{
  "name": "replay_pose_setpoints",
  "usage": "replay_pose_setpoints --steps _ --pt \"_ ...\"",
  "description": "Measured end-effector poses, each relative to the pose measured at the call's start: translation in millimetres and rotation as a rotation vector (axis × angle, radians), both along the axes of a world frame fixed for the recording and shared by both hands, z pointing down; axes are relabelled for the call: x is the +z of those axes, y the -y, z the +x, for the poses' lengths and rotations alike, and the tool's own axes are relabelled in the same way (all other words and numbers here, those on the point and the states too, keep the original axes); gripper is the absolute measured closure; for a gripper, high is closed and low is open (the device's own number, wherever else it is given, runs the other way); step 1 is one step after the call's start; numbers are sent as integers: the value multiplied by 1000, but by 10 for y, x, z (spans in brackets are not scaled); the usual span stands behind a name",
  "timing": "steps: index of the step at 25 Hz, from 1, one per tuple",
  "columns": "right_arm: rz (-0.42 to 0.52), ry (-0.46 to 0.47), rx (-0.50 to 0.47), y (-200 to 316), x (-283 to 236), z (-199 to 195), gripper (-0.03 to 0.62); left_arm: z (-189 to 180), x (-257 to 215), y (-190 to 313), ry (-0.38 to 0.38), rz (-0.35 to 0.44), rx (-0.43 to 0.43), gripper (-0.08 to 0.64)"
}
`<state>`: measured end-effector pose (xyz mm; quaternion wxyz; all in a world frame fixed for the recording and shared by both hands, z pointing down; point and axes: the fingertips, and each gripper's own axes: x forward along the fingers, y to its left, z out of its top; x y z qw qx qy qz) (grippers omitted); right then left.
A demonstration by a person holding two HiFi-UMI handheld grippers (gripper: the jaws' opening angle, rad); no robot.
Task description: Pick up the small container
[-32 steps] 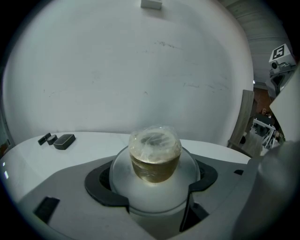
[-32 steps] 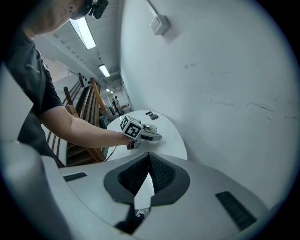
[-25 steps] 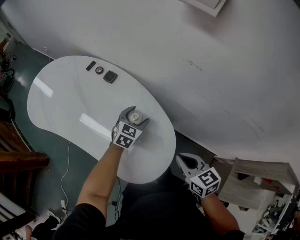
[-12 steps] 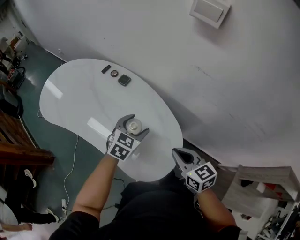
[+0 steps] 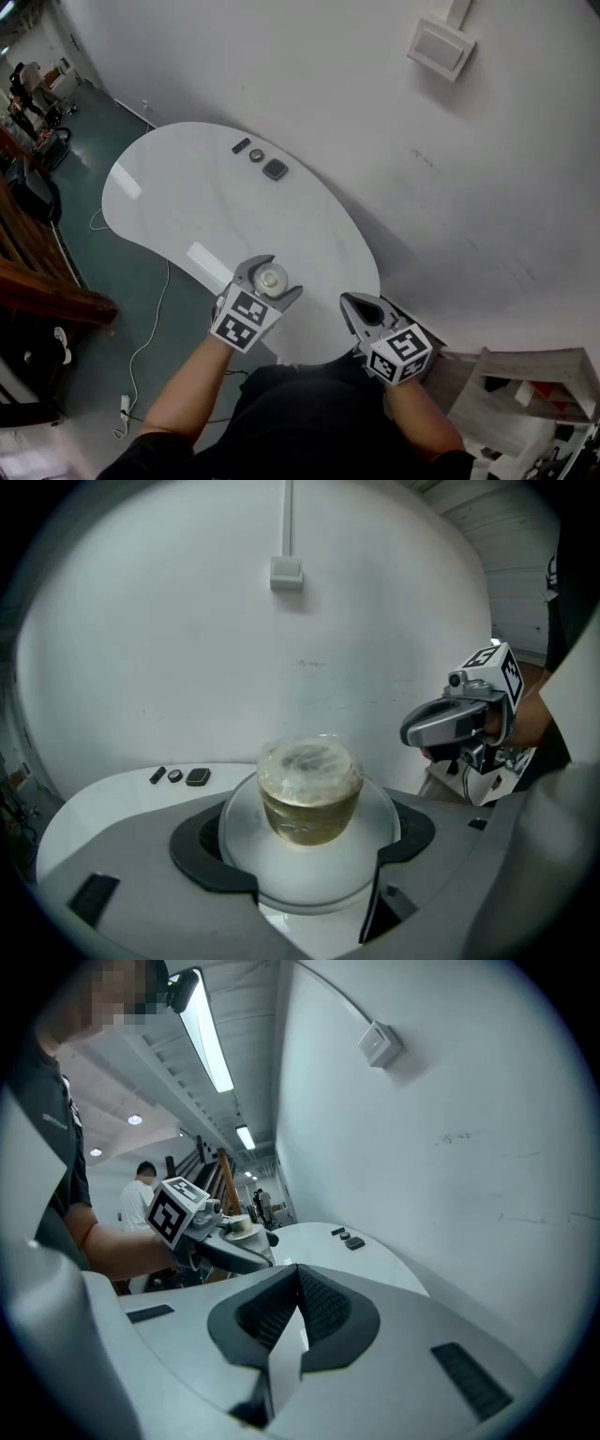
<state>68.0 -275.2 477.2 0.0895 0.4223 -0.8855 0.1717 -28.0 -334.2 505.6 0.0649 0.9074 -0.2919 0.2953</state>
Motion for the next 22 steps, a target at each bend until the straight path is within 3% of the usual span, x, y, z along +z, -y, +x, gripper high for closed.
replay_pose_setpoints --steps 12,22 --pt "77 -33 -13 -36 -284 -270 597 -328 -463 -432 -33 40 -18 209" --pt "81 -35 6 -111 -317 -288 597 -336 -590 -616 -41 58 -10 209"
